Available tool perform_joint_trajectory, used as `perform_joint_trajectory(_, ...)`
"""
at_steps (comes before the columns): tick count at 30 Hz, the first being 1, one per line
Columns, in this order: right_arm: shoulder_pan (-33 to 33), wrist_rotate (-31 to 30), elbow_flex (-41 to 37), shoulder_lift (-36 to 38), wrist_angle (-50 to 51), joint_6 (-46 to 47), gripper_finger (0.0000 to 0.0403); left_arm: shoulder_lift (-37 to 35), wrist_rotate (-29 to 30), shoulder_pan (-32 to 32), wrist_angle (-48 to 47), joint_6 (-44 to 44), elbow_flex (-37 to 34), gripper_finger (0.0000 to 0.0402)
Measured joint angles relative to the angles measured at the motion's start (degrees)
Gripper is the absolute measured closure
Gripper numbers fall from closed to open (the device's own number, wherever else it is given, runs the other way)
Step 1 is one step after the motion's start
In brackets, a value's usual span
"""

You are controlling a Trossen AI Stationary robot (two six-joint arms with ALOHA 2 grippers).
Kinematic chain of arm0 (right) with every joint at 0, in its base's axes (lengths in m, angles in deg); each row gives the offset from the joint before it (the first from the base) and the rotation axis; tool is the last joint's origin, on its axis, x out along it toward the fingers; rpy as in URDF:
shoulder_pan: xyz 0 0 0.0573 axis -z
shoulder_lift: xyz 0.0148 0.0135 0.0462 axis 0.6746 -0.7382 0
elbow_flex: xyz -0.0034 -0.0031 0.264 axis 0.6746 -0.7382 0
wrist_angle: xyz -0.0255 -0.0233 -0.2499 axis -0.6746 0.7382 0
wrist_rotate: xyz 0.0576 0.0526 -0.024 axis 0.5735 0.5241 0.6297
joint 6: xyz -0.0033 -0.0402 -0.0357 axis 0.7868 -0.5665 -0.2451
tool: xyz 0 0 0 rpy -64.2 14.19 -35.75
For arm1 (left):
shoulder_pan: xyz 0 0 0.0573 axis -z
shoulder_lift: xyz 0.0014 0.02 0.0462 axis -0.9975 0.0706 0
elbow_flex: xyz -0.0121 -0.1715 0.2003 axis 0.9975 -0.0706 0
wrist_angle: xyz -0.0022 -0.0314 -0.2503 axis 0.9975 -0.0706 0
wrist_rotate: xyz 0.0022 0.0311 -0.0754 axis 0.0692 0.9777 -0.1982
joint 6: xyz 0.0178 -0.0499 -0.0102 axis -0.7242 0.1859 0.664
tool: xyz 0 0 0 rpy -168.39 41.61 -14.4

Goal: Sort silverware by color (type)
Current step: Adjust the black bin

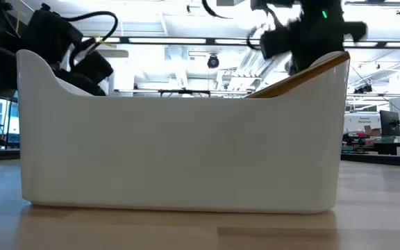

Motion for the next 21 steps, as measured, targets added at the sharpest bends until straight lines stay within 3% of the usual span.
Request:
perform_joint_trajectory(3,-0.44,-0.98,-8.30,1.66,-9.32,0.22,0.0389,-0.27,-4.02,0.78,-0.09,-0.01,0.00,0.0401)
perform_joint_trajectory(9,1.12,-3.52,-20.53,2.92,-31.21,-1.38,0.0400,-0.03,-3.17,1.25,-0.30,0.30,0.00,0.0401)
perform_joint_trajectory(17,3.61,-4.96,-27.09,2.92,-51.83,-4.23,0.0402,-0.03,-0.74,1.10,-0.28,0.34,0.00,0.0401)
perform_joint_trajectory(21,3.92,-5.93,-28.35,2.92,-55.43,-4.72,0.0402,-0.03,-0.74,1.10,-0.30,0.15,0.00,0.0401)
